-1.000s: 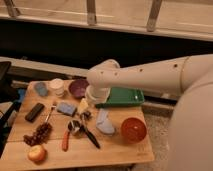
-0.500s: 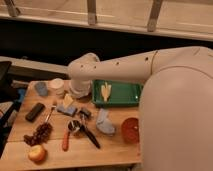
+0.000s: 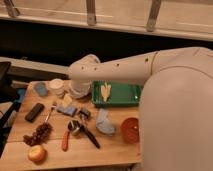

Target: Place sponge in paper cup

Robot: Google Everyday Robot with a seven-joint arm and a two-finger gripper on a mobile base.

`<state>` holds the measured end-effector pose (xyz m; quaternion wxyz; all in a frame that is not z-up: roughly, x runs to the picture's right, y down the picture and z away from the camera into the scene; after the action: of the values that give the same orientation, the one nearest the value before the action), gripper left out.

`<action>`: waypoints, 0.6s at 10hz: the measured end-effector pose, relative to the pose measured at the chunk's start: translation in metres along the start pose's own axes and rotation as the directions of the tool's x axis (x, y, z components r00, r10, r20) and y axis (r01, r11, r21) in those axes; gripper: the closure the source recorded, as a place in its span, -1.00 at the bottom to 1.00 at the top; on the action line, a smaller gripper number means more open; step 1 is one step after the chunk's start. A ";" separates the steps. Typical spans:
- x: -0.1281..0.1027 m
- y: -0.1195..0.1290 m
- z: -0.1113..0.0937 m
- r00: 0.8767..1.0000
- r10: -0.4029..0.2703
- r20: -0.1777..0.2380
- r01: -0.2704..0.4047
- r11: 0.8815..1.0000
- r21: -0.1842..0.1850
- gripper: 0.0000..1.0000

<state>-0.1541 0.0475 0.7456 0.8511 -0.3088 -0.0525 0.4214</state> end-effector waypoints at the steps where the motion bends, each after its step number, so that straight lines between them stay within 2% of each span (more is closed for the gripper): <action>1: -0.016 0.004 0.008 1.000 -0.009 0.027 0.010 1.000 -0.010 -0.60; 4: -0.044 0.010 0.027 0.996 -0.059 0.063 0.062 0.997 -0.042 -0.60; 6: -0.054 0.013 0.045 0.995 -0.083 0.061 0.087 0.994 -0.067 -0.60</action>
<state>-0.2136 0.0345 0.7832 0.8551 -0.3232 -0.1051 0.3916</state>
